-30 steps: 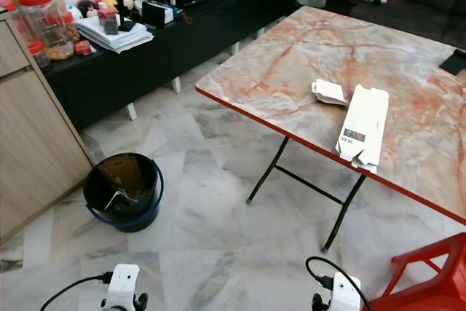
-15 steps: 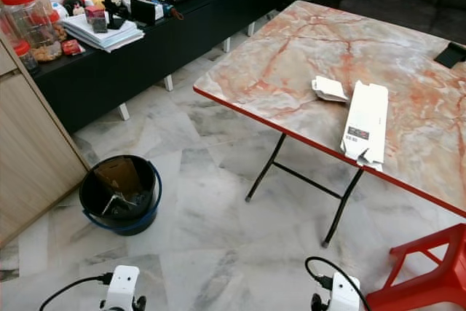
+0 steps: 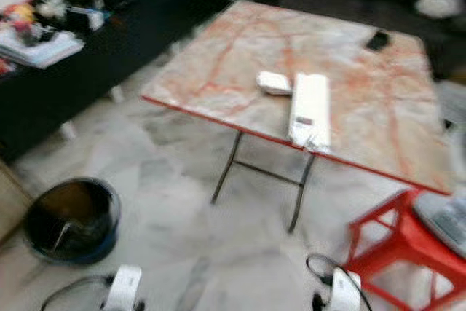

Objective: Picking trash to rubbish bin

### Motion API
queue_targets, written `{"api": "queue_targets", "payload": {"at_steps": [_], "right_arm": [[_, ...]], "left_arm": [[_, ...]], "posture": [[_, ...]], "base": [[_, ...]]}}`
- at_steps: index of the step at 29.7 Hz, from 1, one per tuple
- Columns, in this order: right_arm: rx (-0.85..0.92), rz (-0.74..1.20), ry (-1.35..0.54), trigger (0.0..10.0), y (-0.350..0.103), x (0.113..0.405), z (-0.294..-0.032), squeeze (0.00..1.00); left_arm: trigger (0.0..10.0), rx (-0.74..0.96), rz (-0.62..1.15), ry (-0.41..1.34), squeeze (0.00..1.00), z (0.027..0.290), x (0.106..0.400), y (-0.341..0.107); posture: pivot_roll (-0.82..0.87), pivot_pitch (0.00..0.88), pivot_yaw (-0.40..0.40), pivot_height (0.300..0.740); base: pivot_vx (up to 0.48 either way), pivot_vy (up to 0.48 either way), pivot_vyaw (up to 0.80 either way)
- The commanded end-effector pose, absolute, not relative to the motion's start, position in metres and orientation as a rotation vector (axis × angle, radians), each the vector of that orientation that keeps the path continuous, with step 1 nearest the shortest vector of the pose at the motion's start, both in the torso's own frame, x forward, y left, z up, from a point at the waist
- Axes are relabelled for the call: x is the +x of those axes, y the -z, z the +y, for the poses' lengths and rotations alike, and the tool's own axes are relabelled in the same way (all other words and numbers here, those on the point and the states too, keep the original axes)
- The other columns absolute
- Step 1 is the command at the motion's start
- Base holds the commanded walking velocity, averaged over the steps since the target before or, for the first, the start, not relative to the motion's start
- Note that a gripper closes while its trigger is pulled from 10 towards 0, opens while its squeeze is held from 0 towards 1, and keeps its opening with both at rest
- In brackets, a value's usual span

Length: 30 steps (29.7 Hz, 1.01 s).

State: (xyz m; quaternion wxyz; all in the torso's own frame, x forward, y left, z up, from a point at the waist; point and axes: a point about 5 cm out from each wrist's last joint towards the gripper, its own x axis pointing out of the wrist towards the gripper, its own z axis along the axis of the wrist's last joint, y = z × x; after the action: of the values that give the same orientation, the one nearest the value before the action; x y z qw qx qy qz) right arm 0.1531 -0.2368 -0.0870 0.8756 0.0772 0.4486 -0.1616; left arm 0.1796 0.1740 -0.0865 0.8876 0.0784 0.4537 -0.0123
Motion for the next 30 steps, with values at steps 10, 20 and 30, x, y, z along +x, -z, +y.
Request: {"api": "queue_targets", "payload": {"at_steps": [10,20,30], "right_arm": [[0.168,0.95,0.361,10.0,0.088,0.148,-0.239,0.0],[0.169,0.94,0.351,10.0,0.088,0.149,-0.238,0.0],[0.122,0.751,0.293,10.0,0.061,0.2,-0.242,0.0]], "left_arm": [[10.0,0.181,0.96,0.049,0.0,0.171,0.178,0.088],[10.0,0.177,0.954,0.045,0.0,0.171,0.179,0.087],[10.0,0.154,0.72,0.017,0.0,0.162,0.234,0.055]], "posture": [[-0.11,0.017,-0.027,0.74],[-0.11,0.014,-0.027,0.74],[-0.09,0.031,-0.035,0.74]], "base": [[0.0,0.0,-0.77],[0.0,0.0,-0.74],[0.0,0.0,0.0]]}}
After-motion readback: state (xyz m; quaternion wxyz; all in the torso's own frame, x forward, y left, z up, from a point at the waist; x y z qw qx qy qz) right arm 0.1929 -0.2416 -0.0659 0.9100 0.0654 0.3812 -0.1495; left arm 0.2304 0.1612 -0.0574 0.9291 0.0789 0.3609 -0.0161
